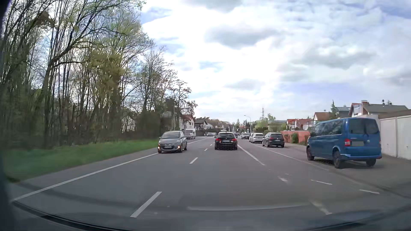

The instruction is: Follow the waypoints while adhering to traffic rules and regulations

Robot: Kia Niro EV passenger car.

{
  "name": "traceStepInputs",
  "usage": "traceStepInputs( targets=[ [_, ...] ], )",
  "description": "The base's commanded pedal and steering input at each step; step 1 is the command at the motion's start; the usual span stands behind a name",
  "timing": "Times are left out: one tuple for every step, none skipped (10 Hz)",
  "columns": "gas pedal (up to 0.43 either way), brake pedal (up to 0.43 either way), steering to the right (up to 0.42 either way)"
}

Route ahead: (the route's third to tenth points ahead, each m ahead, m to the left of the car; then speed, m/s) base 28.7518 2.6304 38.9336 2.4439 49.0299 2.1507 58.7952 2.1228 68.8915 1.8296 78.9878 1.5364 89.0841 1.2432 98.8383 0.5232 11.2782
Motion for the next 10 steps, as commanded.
traceStepInputs(
  targets=[
    [0.0,0.0,-0.001],
    [0.0,0.0,-0.001],
    [0.0,0.0,-0.001],
    [0.0,0.0,-0.001],
    [0.0,0.0,-0.001],
    [0.0,0.0,-0.001],
    [0.0,0.0,0.0],
    [0.0,0.0,0.0],
    [0.0,0.0,0.0],
    [0.0,0.0,0.0]
  ],
)
